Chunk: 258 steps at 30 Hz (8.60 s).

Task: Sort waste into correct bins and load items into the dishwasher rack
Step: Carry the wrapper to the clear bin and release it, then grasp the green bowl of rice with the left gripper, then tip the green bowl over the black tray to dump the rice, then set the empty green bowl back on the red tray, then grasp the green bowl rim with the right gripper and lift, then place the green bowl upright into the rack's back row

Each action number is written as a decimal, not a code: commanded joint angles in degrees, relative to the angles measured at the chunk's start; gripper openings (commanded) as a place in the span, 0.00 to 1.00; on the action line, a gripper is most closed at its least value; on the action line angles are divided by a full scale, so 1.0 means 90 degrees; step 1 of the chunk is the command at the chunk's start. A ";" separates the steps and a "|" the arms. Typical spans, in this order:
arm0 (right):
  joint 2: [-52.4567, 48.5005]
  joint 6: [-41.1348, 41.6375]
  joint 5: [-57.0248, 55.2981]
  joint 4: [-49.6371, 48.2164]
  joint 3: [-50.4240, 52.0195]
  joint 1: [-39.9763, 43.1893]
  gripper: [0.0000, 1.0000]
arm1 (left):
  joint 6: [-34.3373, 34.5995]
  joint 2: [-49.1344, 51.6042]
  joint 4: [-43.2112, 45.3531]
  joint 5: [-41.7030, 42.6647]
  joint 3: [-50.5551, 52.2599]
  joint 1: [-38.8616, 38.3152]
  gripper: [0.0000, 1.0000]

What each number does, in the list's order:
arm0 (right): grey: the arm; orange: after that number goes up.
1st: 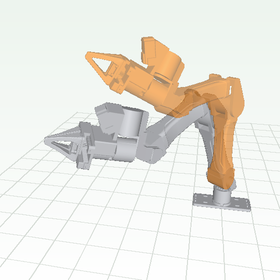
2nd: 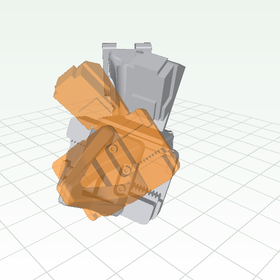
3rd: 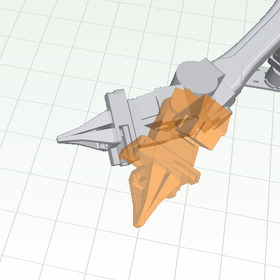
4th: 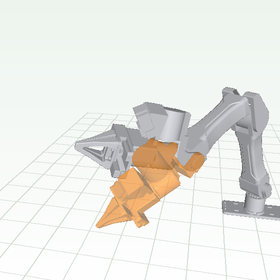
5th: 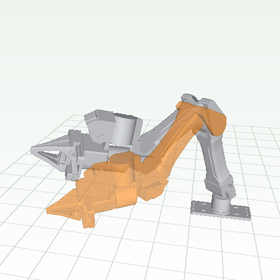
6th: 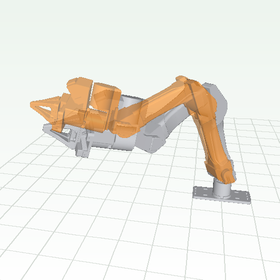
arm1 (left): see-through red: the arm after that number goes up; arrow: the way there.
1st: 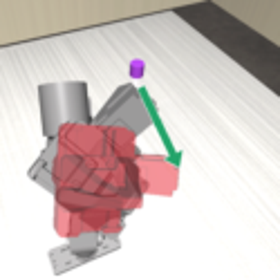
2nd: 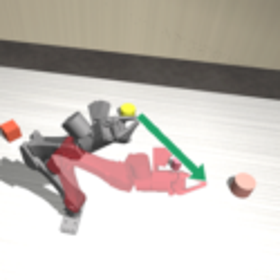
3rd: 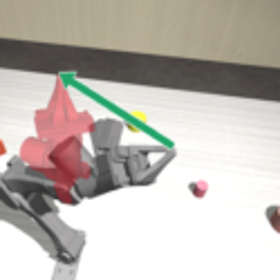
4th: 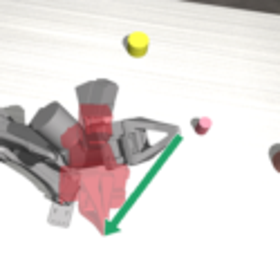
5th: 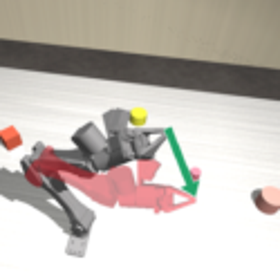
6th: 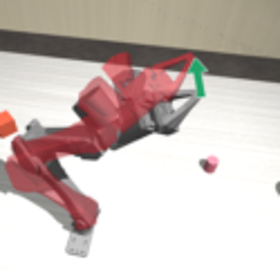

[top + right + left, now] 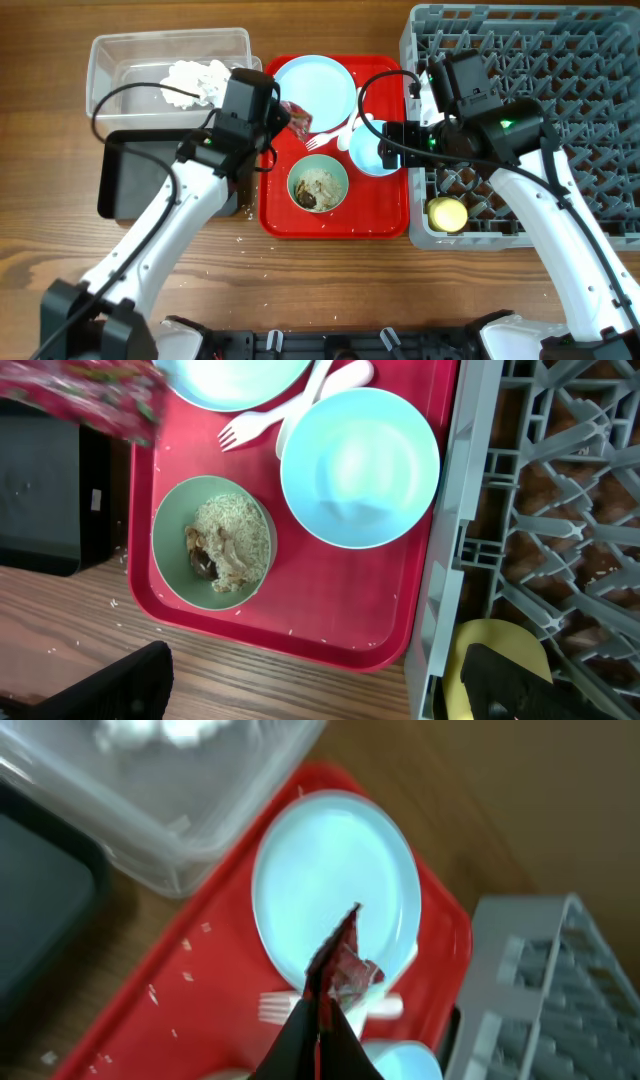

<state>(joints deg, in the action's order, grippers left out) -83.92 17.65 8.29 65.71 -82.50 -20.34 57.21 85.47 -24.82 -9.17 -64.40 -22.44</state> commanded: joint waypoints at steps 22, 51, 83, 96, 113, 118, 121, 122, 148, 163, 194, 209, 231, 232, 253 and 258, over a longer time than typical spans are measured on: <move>-0.0022 -0.0107 -0.0032 -0.0228 -0.0041 -0.0019 0.94 | -0.3704 0.1059 0.2040 0.0427 -0.0170 0.2676 1.00; 0.1236 -0.0967 -0.0209 0.0709 -0.0743 0.2395 0.99 | -0.4146 0.3606 -0.3458 0.1375 -0.3070 -0.2424 0.78; 0.1236 -0.1124 -0.0209 0.0775 -0.0738 0.2395 0.99 | -0.4597 0.1911 -0.4614 0.3679 -0.2786 -0.0206 0.04; 0.1234 -0.1105 -0.0204 0.0828 -0.0738 0.2392 0.99 | -0.7504 0.1928 -0.5066 0.6730 -0.1848 0.3825 0.04; 0.1139 -0.1107 -0.0085 0.0811 -0.0738 0.2392 0.99 | -0.7424 0.2567 -0.5083 1.0635 -0.0988 0.6152 0.04; 0.1139 -0.1134 -0.0090 0.0828 -0.0738 0.2392 0.99 | -0.7283 0.2567 -0.5102 1.1060 -0.0988 0.6152 0.04; 0.1139 -0.1134 -0.0090 0.0826 -0.0738 0.2392 0.99 | -0.7201 0.2567 -0.5105 1.1060 -0.0986 0.6152 0.04; 0.1139 -0.1132 -0.0090 0.0826 -0.0738 0.2392 0.99 | -0.6960 0.2567 -0.5132 1.1062 -0.0988 0.6149 0.04; 0.1139 -0.1122 -0.0087 0.0777 -0.0738 0.2392 0.99 | -0.5428 0.1107 -0.3840 0.6732 -0.1025 0.2319 0.04; 0.1139 -0.1127 -0.0087 0.0818 -0.0738 0.2392 0.99 | -0.3303 0.1921 -0.2307 -0.0095 -0.0993 -0.2329 0.04; -0.1685 0.0923 0.0663 -0.0680 -0.0738 -0.0695 0.75 | -0.3123 0.0393 -0.3070 0.2494 -0.1649 0.1547 0.79; -0.3682 0.1365 0.0146 -0.0993 -0.0566 -0.1258 0.22 | -0.3157 0.0393 -0.3186 0.2416 -0.1644 0.2246 1.00; 0.0340 0.2215 -0.4068 0.0075 -0.0452 -0.0391 0.04 | -0.3157 0.0393 -0.3184 0.2416 -0.1644 0.2246 1.00; 0.0418 0.2373 -0.4687 0.0160 -0.0452 -0.0313 0.04 | -0.3157 0.0393 -0.3184 0.2416 -0.1644 0.2244 1.00; -0.4002 -0.4396 -0.8799 -0.9258 -0.0267 0.0389 0.04 | -0.3157 0.0393 -0.3184 0.2416 -0.1644 0.2246 1.00; -0.4418 -0.4449 -0.8801 -0.9134 -0.0265 0.0393 0.04 | -0.3157 0.0393 -0.3184 0.2416 -0.1644 0.2246 1.00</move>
<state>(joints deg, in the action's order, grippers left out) -121.51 -18.68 -69.30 -17.17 -84.36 -17.04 29.26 90.41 -53.60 12.12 -78.39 -2.50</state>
